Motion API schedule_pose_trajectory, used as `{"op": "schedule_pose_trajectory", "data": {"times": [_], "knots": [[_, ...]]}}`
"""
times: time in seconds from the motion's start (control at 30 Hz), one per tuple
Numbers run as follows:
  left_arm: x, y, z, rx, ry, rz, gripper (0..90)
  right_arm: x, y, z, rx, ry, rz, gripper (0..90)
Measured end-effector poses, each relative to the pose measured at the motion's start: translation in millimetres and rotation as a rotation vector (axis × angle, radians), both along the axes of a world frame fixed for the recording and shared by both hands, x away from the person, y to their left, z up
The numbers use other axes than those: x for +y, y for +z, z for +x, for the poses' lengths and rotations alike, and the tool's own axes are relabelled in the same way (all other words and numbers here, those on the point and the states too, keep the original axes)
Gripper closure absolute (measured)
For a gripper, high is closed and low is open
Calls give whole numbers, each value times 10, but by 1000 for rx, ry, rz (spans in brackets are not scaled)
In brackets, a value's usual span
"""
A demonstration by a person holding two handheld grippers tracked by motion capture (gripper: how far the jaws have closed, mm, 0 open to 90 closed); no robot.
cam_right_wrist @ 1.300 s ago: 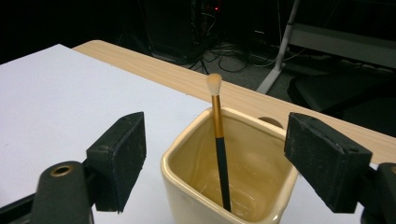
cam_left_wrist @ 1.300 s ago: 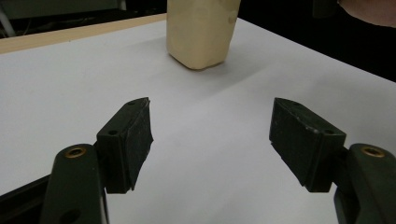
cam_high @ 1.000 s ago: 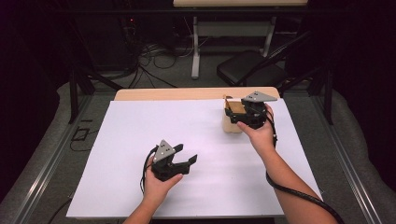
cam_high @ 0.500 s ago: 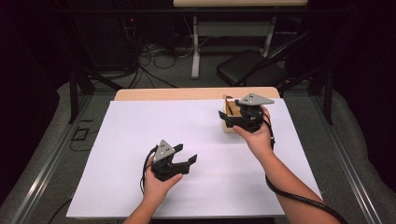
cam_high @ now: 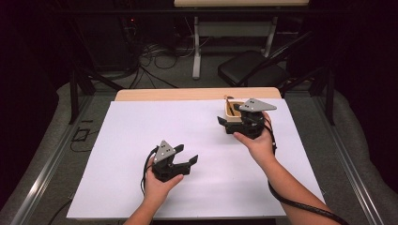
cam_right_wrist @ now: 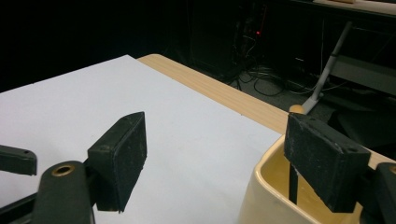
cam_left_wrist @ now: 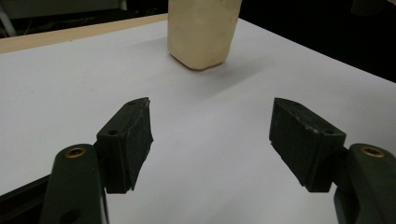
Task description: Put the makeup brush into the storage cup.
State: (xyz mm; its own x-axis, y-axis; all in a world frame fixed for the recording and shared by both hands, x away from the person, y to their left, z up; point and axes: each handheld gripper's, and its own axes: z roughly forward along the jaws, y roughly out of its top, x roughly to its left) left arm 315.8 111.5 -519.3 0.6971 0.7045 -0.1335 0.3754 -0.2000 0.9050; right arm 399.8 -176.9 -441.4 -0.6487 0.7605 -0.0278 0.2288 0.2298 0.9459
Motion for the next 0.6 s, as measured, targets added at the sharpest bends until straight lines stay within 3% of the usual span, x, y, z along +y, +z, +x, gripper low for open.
{"op": "schedule_pose_trajectory", "data": {"times": [0.43,0.6], "knots": [[2,5,-3,-2,1,1,299,-39,-61,-206,3,22,40,211],[3,5,-3,-2,3,0,299,-54,-81,-274,-7,20,33,211]]}}
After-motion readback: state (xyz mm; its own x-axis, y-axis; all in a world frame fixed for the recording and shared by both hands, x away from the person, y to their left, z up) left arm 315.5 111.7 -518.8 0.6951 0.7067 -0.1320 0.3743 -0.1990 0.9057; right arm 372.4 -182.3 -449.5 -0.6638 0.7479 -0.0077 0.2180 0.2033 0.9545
